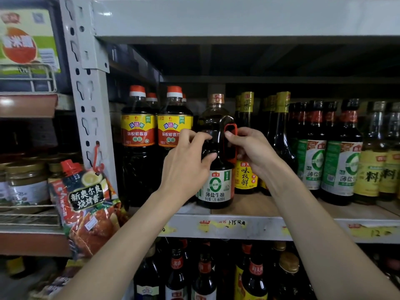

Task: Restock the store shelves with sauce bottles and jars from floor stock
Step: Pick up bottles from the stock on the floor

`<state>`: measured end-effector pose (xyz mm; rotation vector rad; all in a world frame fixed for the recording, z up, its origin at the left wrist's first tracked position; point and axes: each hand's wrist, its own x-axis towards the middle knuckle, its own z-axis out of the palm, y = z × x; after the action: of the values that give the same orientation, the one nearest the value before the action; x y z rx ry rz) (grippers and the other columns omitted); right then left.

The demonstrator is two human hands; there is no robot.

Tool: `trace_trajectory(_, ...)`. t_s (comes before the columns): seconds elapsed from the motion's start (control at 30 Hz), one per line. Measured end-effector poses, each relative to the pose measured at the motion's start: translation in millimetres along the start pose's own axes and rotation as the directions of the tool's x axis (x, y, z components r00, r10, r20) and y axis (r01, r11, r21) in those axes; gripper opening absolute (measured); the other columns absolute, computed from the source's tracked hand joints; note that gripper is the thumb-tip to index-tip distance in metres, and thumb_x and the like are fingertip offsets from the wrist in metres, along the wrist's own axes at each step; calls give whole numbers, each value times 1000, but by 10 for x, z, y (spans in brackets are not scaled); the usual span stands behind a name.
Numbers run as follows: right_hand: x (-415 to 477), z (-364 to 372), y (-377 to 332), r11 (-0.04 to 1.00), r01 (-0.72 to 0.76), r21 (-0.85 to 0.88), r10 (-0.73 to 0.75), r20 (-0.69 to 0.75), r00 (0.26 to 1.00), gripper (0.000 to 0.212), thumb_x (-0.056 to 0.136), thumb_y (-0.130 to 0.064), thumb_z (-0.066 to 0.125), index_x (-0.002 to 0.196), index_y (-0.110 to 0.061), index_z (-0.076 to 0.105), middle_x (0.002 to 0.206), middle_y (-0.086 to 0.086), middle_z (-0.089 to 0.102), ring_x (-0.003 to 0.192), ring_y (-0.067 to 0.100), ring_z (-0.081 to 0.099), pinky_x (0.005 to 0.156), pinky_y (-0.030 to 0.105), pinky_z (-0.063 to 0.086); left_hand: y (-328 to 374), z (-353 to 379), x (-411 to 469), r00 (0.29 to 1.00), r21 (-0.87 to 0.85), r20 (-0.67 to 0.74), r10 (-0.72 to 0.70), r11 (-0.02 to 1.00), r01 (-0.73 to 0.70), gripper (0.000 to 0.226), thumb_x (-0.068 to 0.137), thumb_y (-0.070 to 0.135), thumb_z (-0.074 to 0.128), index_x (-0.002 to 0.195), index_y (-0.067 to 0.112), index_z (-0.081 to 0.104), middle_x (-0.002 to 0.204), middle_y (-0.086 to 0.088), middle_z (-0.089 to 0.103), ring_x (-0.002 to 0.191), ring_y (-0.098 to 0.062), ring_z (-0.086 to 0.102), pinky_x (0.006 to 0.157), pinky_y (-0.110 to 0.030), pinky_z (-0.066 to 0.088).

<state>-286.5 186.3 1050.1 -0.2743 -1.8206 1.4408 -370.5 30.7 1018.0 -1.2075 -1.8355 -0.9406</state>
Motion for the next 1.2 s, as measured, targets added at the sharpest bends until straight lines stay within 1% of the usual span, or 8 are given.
trace_trajectory(0.13,-466,-31,28,995,63,-84,-83,-262,961,32,91,-15,68,122,-15,58,99,-3,67,79,12,66,67,31,55,244,22,-137,995,-88,-50,87,992,-91,13,94,28,59,100,17,61,96,5,54,76,-18,59,59,-41,52)
trace_trajectory(0.23,-1092,-287,174,973,134,-188,-191,-332,924,18,91,-16,67,109,-20,64,95,-6,68,89,12,65,80,36,56,560,149,-322,976,-201,-100,196,956,-213,14,93,23,53,91,13,62,84,4,56,67,-17,54,55,-39,47)
trace_trajectory(0.33,-1946,-707,419,956,161,-244,-258,-446,857,8,86,-27,67,93,-32,68,88,-11,70,83,7,67,72,23,56,1083,458,-598,960,-382,-97,264,880,-281,12,92,18,55,85,11,62,82,1,55,68,-19,52,56,-35,41)
trace_trajectory(0.53,-3448,-1738,1355,958,-254,-132,52,-793,607,8,81,-29,64,79,-32,71,71,-6,72,68,11,68,59,24,54,2447,1346,-1620,883,-737,176,435,653,-174,13,91,18,55,82,12,61,80,-1,59,74,-24,57,62,-36,44)
trace_trajectory(0.8,-5269,-3252,2770,762,-519,388,490,-869,69,21,88,9,52,76,-6,61,42,1,54,32,11,47,36,15,33,3806,2685,-3398,460,-742,603,652,670,24,14,92,20,60,81,14,67,76,-10,69,76,-33,63,61,-42,49)
trace_trajectory(0.93,-6260,-3981,3777,547,-675,494,534,-827,-173,24,88,4,51,71,-9,63,60,11,63,54,20,60,49,28,48,4296,3474,-4494,243,-699,705,666,711,80,11,91,21,60,81,22,65,83,-7,69,84,-32,63,62,-32,40)
trace_trajectory(1.0,-6789,-4299,4446,378,-771,512,574,-783,-239,18,89,-6,54,77,-10,66,78,16,67,73,27,61,67,39,50,4501,3919,-5122,153,-642,766,624,753,142,12,91,19,59,80,24,62,83,-5,68,84,-29,63,64,-32,42)
trace_trajectory(1.2,-8179,-4740,6499,-59,-964,259,723,-655,-220,30,98,-19,47,117,1,57,108,23,64,94,39,61,69,38,44,4739,5133,-7272,-145,-508,838,527,848,150,11,88,15,62,94,17,70,95,-11,72,94,-32,64,69,-31,42)
